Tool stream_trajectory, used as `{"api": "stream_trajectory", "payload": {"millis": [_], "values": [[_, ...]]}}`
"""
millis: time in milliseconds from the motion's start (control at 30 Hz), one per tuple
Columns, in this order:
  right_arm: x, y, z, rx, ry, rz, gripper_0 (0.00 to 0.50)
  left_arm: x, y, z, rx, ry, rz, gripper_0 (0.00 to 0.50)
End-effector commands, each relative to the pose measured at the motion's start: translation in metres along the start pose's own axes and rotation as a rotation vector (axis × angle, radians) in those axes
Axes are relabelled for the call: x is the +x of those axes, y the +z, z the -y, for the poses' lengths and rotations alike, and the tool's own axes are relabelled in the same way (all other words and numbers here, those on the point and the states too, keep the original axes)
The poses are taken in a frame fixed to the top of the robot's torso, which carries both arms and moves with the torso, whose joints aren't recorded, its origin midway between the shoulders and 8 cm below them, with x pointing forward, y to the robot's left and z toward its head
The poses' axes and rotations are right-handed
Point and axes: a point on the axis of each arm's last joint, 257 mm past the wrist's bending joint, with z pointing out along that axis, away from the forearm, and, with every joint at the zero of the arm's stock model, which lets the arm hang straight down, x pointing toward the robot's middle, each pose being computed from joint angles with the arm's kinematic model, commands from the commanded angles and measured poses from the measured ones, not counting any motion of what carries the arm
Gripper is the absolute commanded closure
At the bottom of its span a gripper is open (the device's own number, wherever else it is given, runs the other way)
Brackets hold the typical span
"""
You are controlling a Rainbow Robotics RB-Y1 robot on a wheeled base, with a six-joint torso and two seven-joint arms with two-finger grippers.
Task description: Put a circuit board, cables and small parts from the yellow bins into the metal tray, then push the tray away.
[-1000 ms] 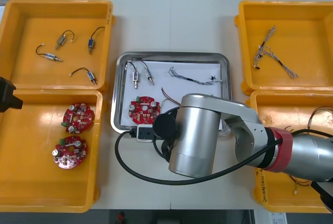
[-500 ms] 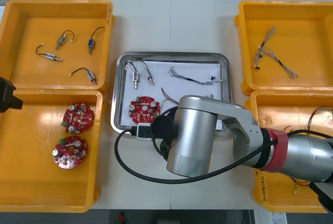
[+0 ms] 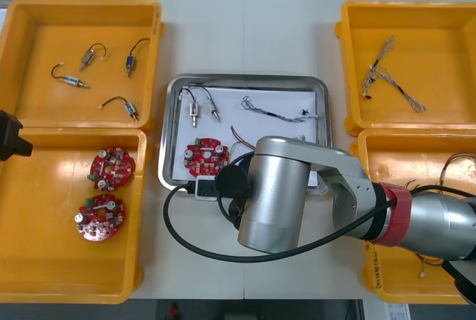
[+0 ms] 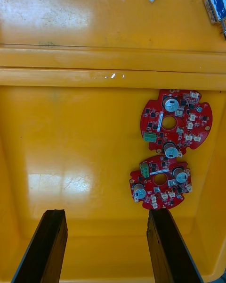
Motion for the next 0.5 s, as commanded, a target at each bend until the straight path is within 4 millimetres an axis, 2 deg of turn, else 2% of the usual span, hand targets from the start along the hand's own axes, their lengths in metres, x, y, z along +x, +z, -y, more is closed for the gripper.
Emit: {"api": "stream_trajectory", "payload": {"millis": [33, 233, 500], "values": [[-0.021, -0.01, 0.011, 0.049, -0.04, 0.036, 0.5, 0.0, -0.013, -0.014, -0.045, 0.058, 0.015, 0.0], [-0.02, -0.011, 0.029, 0.093, -0.044, 0.021, 0.5, 0.0, -0.013, -0.014, -0.045, 0.058, 0.015, 0.0], [-0.024, -0.015, 0.068, 0.164, -0.058, 0.002, 0.5, 0.0, -0.013, -0.014, -0.045, 0.058, 0.015, 0.0]]}}
